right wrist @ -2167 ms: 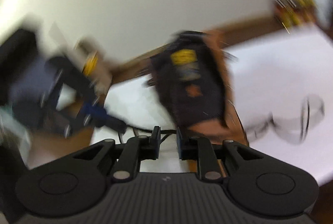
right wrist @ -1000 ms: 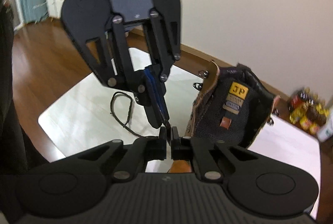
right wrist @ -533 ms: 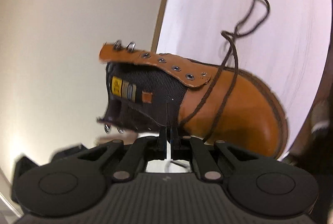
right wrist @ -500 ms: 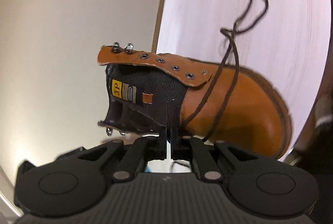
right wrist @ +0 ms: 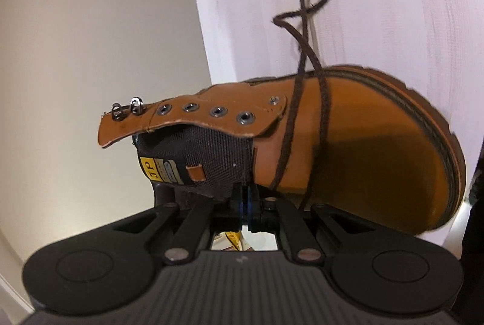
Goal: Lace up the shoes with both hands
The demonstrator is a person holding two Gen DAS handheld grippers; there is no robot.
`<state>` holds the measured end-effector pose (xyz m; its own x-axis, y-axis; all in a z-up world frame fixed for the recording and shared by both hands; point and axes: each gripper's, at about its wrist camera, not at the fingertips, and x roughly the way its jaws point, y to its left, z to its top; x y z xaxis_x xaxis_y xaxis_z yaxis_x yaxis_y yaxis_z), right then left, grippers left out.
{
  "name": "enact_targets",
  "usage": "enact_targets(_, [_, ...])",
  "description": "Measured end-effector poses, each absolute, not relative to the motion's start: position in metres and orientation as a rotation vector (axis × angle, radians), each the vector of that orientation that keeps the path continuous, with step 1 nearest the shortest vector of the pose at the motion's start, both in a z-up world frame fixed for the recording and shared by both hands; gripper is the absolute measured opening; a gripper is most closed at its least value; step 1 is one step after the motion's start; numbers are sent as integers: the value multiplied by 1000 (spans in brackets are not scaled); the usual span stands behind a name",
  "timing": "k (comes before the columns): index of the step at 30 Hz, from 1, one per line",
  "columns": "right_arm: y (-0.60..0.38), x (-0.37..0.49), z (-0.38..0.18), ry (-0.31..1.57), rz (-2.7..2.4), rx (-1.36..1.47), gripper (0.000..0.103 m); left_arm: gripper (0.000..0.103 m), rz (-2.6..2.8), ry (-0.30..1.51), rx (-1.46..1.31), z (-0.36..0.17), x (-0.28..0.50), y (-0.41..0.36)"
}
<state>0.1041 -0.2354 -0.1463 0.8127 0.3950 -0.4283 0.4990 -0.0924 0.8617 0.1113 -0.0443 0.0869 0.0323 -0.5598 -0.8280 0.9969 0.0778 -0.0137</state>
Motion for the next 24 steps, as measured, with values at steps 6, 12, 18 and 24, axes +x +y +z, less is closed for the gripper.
enact_targets(6, [-240,103,-146,676,-109,1708,4,18,-1322,770,697,88,116,-62])
enact_targets(12, [-242,101,-159,653,-119,1752,4,22,-1326,767,702,88,116,-71])
enact_targets(18, [-240,101,-152,593,-193,1659,4,23,-1326,791,729,81,115,-74])
enact_targets(24, [-237,107,-148,583,-211,1572,5,23,-1330,793,760,75,114,-78])
